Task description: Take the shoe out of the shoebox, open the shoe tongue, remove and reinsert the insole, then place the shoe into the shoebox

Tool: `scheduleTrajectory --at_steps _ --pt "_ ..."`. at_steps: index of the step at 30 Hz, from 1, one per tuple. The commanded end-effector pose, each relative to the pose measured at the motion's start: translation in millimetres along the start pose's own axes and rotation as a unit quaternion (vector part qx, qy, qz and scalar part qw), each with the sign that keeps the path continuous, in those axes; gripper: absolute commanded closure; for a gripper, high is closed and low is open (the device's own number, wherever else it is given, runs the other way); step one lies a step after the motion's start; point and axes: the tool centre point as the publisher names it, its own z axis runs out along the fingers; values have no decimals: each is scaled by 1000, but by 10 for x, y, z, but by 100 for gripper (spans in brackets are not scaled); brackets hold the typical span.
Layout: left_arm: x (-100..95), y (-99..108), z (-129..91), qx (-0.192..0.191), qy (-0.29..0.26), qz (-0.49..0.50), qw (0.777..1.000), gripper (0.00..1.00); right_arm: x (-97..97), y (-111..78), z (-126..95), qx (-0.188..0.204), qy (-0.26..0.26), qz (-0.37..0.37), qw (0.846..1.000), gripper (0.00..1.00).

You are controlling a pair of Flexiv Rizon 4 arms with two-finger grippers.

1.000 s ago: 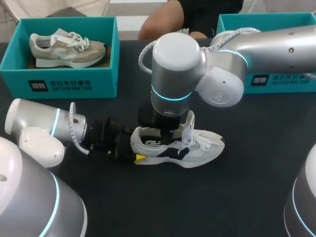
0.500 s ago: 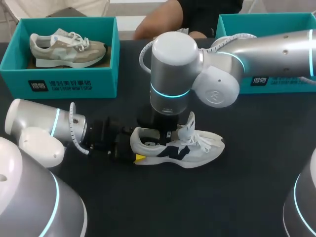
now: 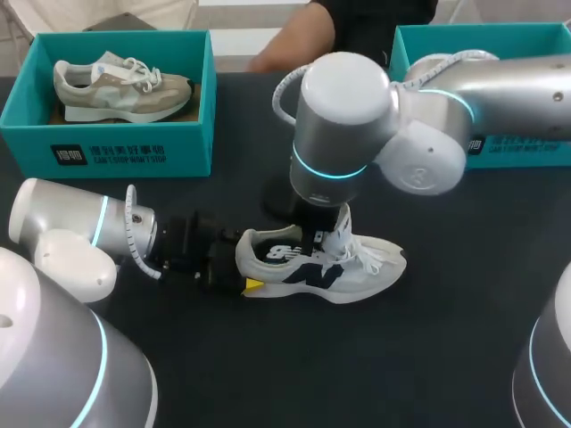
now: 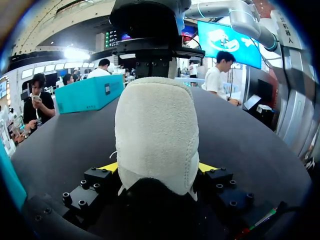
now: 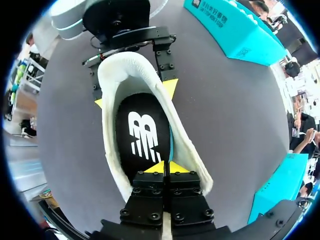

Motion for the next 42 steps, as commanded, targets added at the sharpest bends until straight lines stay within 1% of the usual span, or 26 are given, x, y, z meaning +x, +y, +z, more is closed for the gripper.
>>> scheduleTrajectory --at_steps 1,3,5,7,9,11,13,14,15,19,27,31,32,34,36,40,41,42 --pt "34 38 15 1 -2 0 1000 100 -52 -207 -302 -16 -10 2 1000 100" --pt "34 38 15 1 -2 0 1000 100 -89 -206 -354 -24 -14 1 1000 100" --pt "34 38 15 1 -2 0 1000 100 -108 -142 -397 -31 -12 -11 999 100" --pt "34 38 15 1 -2 0 1000 100 -119 -102 -402 -50 -9 -23 998 100" --pt "34 38 15 1 -2 0 1000 100 -115 -58 -403 -56 -7 -31 998 100" --pt "34 38 15 1 -2 0 1000 100 -107 -18 -392 -78 2 -41 996 100" --pt "34 38 15 1 -2 0 1000 100 -91 22 -382 -111 7 -45 993 100" --pt "34 38 15 1 -2 0 1000 100 -81 52 -378 -105 13 -54 993 100" --pt "34 38 15 1 -2 0 1000 100 -70 84 -377 -106 14 -57 993 100" --pt "34 38 15 1 -2 0 1000 100 -40 203 -374 -135 28 -74 988 100" --pt "34 38 15 1 -2 0 1000 100 -41 475 -478 -164 46 -101 980 100" --pt "34 38 15 1 -2 0 1000 100 -51 564 -551 -174 58 -113 977 100" --pt "34 38 15 1 -2 0 1000 100 -57 587 -578 -182 61 -114 975 100" --pt "34 38 15 1 -2 0 1000 100 -74 621 -634 -177 66 -117 975 100" --pt "34 38 15 1 -2 0 1000 100 -92 645 -678 -179 70 -119 974 100" --pt "34 38 15 1 -2 0 1000 100 -108 645 -683 -176 81 -119 974 100" --pt "34 38 15 1 -2 0 1000 100 -106 641 -674 -177 86 -119 973 79" --pt "34 38 15 1 -2 0 1000 100 -103 641 -667 -179 90 -121 972 61"
